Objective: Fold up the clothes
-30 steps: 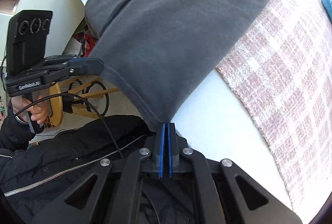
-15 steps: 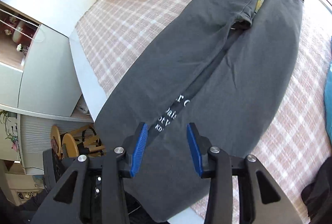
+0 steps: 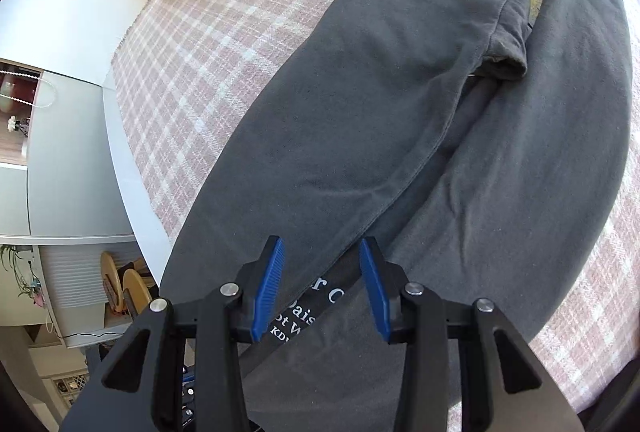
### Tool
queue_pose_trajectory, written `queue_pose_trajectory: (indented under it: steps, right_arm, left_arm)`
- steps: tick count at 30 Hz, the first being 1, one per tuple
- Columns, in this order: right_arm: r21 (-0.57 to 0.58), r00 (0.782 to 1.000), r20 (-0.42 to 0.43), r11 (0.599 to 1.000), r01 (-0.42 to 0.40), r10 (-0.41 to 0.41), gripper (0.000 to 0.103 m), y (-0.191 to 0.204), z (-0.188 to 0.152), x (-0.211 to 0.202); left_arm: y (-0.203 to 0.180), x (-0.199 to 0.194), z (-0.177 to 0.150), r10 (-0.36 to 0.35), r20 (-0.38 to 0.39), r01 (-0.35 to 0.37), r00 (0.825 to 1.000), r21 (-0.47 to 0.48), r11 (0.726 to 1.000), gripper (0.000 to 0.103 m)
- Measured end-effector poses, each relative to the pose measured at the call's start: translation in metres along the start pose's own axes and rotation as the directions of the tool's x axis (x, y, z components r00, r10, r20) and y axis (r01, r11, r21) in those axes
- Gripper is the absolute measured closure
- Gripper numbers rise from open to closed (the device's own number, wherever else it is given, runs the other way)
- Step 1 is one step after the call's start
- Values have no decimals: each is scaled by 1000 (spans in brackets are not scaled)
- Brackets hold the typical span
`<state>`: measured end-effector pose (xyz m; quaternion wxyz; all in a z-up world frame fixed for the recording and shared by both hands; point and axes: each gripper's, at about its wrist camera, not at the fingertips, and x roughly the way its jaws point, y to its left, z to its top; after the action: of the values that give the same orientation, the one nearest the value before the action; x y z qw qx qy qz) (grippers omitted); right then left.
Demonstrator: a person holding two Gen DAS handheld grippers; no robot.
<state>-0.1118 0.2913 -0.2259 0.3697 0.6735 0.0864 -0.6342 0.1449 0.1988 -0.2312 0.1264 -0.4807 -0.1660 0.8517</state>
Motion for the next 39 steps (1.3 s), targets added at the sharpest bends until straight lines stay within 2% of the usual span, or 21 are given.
queue_pose_trajectory:
  steps: [4, 5, 6, 7, 12, 19, 23, 28, 30, 31, 32, 34, 37, 39]
  right_arm:
    - [19, 999, 13, 999, -42, 41, 64, -15, 6, -7]
    - [16, 999, 17, 999, -43, 43, 73, -18, 6, -9]
    - [14, 999, 22, 999, -44, 44, 91, -20, 6, -11]
    - [11, 999, 27, 999, -47, 47, 97, -22, 6, -14]
    - [-26, 997, 50, 998, -49, 51, 98, -19, 4, -25]
    - [-42, 998, 51, 999, 31, -29, 99, -25, 0, -21]
    - [-39, 998, 51, 998, 50, -48, 99, -30, -2, -17]
    - [-17, 995, 100, 1000, 25, -23, 97, -44, 5, -51]
    - [-9, 993, 119, 1000, 15, -14, 89, -50, 7, -64]
    - [-5, 992, 129, 1000, 10, -9, 82, -53, 8, -71]
    - [10, 989, 147, 1000, 6, -8, 74, -58, 12, -79]
    - [82, 977, 212, 997, 3, -21, 69, -79, 38, -94]
    - [131, 966, 251, 991, 36, -68, 69, -115, 88, -108]
    - [153, 964, 247, 986, 64, -101, 69, -119, 114, -99]
  left_arm:
    - [3, -9, 1, -30, 6, 30, 1000, -15, 999, 101]
    - [4, -11, 2, -39, 8, 39, 999, -19, 999, 101]
    - [4, -14, 2, -46, 9, 46, 999, -19, 999, 101]
    - [3, -17, 4, -53, 10, 53, 999, -16, 998, 101]
    - [-10, -19, 9, -72, -7, 72, 997, 34, 997, 101]
    - [-17, 4, 0, -68, -105, 76, 992, 73, 994, 102]
    - [-14, 6, -8, -90, -149, 99, 985, 52, 994, 103]
    - [-4, -28, -8, -90, -134, 95, 987, 28, 995, 103]
    - [1, -40, 4, -96, -94, 97, 991, 9, 995, 103]
    - [3, -41, 12, -94, -76, 94, 993, 5, 996, 103]
    - [5, -41, 21, -88, -61, 89, 994, 5, 996, 103]
    - [5, -31, 40, -76, -42, 76, 996, 13, 997, 103]
    - [5, -17, 55, -70, -44, 71, 997, 15, 997, 103]
    - [5, -9, 58, -74, -59, 75, 996, 9, 997, 103]
